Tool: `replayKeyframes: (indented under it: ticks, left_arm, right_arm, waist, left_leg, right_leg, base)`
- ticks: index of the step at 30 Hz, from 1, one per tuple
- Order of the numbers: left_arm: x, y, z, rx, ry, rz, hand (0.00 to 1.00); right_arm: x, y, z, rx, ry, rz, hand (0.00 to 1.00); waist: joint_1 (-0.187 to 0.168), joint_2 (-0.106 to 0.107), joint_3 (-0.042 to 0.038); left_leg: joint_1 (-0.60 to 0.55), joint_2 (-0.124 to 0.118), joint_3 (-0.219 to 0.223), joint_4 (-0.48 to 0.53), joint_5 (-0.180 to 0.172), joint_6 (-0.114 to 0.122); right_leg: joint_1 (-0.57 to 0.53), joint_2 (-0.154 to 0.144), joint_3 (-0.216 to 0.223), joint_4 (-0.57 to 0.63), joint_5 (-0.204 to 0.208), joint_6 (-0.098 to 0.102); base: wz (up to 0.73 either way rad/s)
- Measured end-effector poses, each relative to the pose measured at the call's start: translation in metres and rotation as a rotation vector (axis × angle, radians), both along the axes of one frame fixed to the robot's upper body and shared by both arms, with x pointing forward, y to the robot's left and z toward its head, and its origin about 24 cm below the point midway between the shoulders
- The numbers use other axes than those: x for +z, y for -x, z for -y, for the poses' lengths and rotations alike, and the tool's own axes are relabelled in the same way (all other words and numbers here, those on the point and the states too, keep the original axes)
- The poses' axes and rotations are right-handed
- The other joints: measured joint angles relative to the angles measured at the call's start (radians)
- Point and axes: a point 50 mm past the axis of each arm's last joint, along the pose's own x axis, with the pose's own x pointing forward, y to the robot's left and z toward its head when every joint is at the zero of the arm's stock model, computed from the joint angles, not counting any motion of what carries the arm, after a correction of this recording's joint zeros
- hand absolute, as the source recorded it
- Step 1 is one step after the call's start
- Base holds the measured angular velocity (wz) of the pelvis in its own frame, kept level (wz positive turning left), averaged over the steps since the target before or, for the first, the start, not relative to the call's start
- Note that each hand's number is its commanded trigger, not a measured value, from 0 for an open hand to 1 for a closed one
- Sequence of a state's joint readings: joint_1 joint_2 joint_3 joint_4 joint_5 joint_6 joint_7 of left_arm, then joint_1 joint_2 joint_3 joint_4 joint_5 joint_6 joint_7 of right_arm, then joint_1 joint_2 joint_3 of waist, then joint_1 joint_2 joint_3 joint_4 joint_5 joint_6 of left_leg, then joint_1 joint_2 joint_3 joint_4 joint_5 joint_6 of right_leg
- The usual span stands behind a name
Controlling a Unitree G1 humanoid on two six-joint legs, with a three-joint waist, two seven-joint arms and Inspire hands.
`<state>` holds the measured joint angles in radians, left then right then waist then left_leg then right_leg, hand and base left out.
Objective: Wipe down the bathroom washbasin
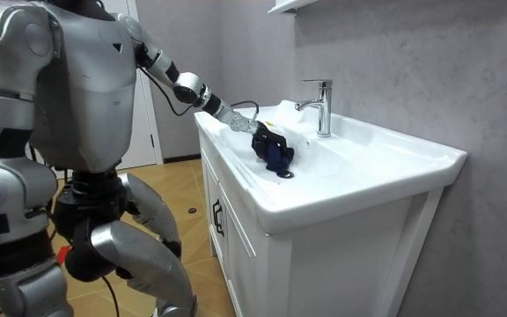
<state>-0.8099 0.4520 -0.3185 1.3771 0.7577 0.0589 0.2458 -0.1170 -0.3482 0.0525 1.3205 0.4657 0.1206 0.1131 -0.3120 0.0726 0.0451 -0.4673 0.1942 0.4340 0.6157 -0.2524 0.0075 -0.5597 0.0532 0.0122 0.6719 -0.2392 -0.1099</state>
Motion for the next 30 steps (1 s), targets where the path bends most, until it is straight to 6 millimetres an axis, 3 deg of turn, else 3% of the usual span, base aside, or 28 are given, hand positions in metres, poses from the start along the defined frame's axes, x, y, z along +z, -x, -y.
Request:
replayKeyframes:
  ticks: [2, 3, 6, 8, 13, 15, 17, 19, 24, 27, 30]
  left_arm:
    - [-0.007, 0.007, -0.004, 0.023, 0.017, -0.012, 1.0]
    - [-0.011, 0.011, -0.007, 0.032, 0.015, -0.025, 1.0]
    - [-0.016, 0.02, -0.018, 0.063, 0.017, -0.039, 1.0]
    - [-0.023, 0.027, -0.021, 0.08, 0.029, -0.053, 1.0]
    - [-0.036, 0.04, -0.025, 0.098, 0.109, -0.037, 1.0]
    - [-0.042, 0.045, -0.024, 0.1, 0.131, -0.039, 1.0]
    - [-0.048, 0.05, -0.024, 0.105, 0.145, -0.048, 1.0]
    - [-0.062, 0.062, -0.022, 0.135, 0.191, -0.06, 1.0]
    - [-0.079, 0.077, -0.012, 0.115, 0.219, -0.083, 1.0]
    - [-0.088, 0.082, 0.0, 0.088, 0.262, -0.077, 1.0]
    - [-0.092, 0.086, 0.013, 0.046, 0.303, -0.048, 1.0]
  right_arm:
    - [-0.001, 0.003, 0.001, -0.011, 0.003, -0.007, 0.0]
    - [-0.001, 0.004, 0.001, -0.007, 0.005, -0.01, 0.0]
    - [-0.001, 0.005, 0.001, -0.005, 0.013, -0.016, 0.0]
    - [-0.002, 0.012, 0.003, -0.012, 0.02, -0.036, 0.0]
    - [-0.004, 0.028, 0.007, 0.015, 0.059, -0.105, 0.0]
    - [-0.005, 0.031, 0.008, 0.031, 0.072, -0.124, 0.0]
    - [-0.005, 0.033, 0.007, 0.037, 0.072, -0.132, 0.0]
    - [-0.006, 0.038, 0.008, 0.045, 0.078, -0.146, 0.0]
    - [-0.006, 0.042, 0.009, 0.092, 0.103, -0.179, 0.0]
    - [-0.006, 0.047, 0.01, 0.118, 0.12, -0.196, 0.0]
    - [-0.007, 0.046, 0.01, 0.115, 0.121, -0.181, 0.0]
  waist:
    - [0.012, 0.003, -0.0043]
    - [0.019, 0.006, -0.0123]
    - [0.022, 0.007, -0.0191]
    - [0.024, 0.01, -0.0229]
    - [0.055, 0.015, -0.0274]
    - [0.066, 0.019, -0.0302]
    - [0.073, 0.014, -0.0336]
    - [0.075, 0.014, -0.0477]
    - [0.077, 0.024, -0.053]
    - [0.106, 0.026, -0.0546]
    - [0.112, 0.032, -0.0569]
  left_leg:
    - [0.021, 0.001, 0.0, -0.017, 0.001, -0.001]
    - [0.03, -0.002, 0.0, -0.031, 0.005, -0.009]
    - [0.056, -0.02, -0.001, -0.058, 0.008, -0.013]
    - [0.072, -0.033, -0.012, -0.079, 0.009, -0.014]
    - [0.136, -0.036, -0.03, -0.11, 0.011, -0.019]
    - [0.156, -0.037, -0.034, -0.114, 0.023, -0.034]
    - [0.187, -0.049, -0.051, -0.125, 0.04, -0.034]
    - [0.226, -0.059, -0.055, -0.154, 0.05, -0.039]
    - [0.293, -0.074, -0.088, -0.205, 0.062, -0.049]
    - [0.318, -0.084, -0.127, -0.22, 0.072, -0.051]
    - [0.326, -0.085, -0.15, -0.227, 0.073, -0.051]
  right_leg:
    - [0.025, 0.001, -0.003, -0.017, 0.003, -0.006]
    - [0.033, -0.001, -0.004, -0.024, 0.003, -0.008]
    - [0.058, -0.011, -0.014, -0.035, 0.001, -0.019]
    - [0.079, -0.016, -0.021, -0.054, 0.002, -0.02]
    - [0.158, -0.014, -0.043, -0.107, 0.002, -0.026]
    - [0.178, -0.009, -0.042, -0.117, 0.001, -0.027]
    - [0.203, -0.008, -0.041, -0.121, -0.006, -0.028]
    - [0.236, -0.009, -0.042, -0.143, -0.012, -0.023]
    - [0.316, -0.013, -0.07, -0.189, -0.012, -0.03]
    - [0.357, -0.016, -0.086, -0.215, -0.014, -0.032]
    - [0.391, -0.018, -0.119, -0.244, -0.012, -0.034]
  base:
    - [0.02]
    - [0.09]
    - [0.12]
    - [0.1]
    - [0.09]
    - [-0.06]
    - [-0.02]
    - [0.0]
    - [0.16]
    - [0.22]
    - [0.31]
